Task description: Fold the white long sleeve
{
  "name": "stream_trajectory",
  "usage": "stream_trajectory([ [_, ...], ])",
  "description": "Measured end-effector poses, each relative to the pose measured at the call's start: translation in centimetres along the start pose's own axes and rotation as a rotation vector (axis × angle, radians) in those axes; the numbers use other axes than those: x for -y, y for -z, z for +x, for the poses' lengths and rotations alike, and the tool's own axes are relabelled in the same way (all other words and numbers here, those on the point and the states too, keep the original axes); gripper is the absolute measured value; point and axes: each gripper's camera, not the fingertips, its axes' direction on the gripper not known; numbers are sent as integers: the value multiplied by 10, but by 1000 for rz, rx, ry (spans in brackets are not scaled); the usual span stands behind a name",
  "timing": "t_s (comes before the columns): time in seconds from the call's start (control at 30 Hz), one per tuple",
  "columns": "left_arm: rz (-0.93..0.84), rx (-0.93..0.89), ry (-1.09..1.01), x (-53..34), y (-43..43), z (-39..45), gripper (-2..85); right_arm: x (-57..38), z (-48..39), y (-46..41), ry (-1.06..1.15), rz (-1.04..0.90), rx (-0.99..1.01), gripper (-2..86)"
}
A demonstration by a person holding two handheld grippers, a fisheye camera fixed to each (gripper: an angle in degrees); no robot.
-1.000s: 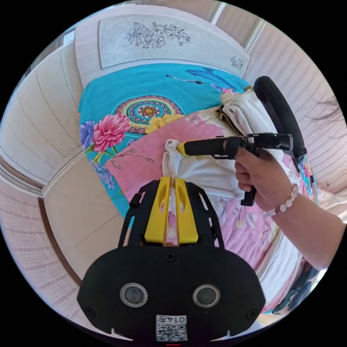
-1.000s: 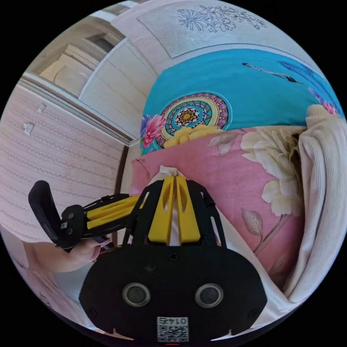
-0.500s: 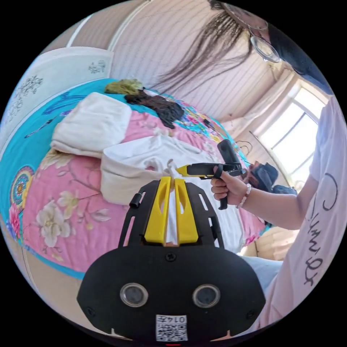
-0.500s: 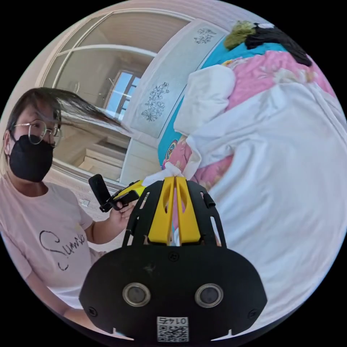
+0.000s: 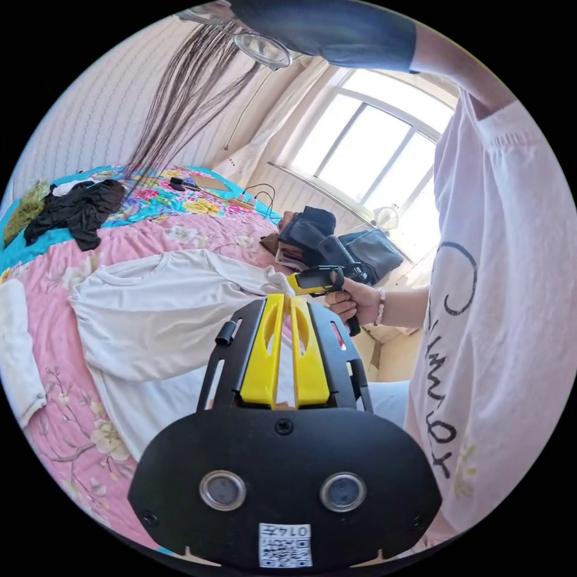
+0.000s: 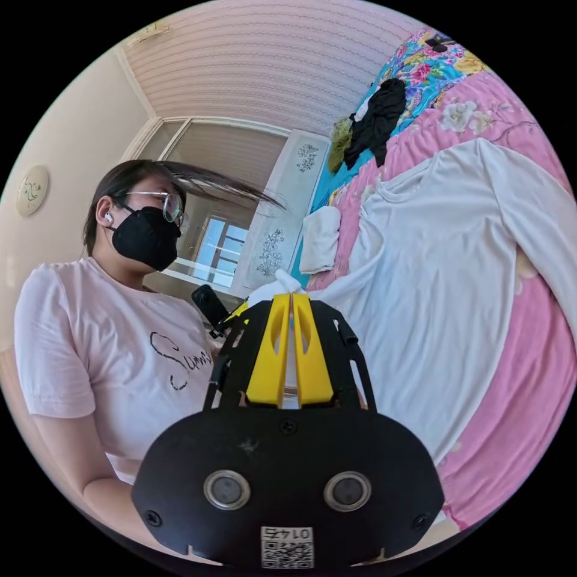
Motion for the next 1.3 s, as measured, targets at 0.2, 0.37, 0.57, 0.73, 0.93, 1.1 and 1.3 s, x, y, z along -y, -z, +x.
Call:
stream_trajectory([
  [0.2, -214, -117, 16, 5, -95, -3, 1, -45, 44, 52, -100, -40, -143, 0],
  [0.37, -368, -106, -44, 2, -180, -1, 29, -78, 96, 77, -249, -96, -346, 1],
  [0.57, -444, -200, 43, 7, -208, -26, 41, -96, 120, 102, -429, -198, -613, -1],
  [0.73, -310, 353, 238, 22, -147, -124, 31, -28, 104, 78, -165, -306, -834, 8],
  [0.93, -217, 651, 425, 33, -125, -221, 55, 120, 94, -51, 387, -276, -691, 70],
  [1.1, -275, 643, 465, 34, -164, -258, 52, 184, 110, -149, 533, -375, -704, 95],
  [1.3, -213, 617, 504, 33, -171, -277, -7, 226, 135, -182, 523, -433, -886, 11],
])
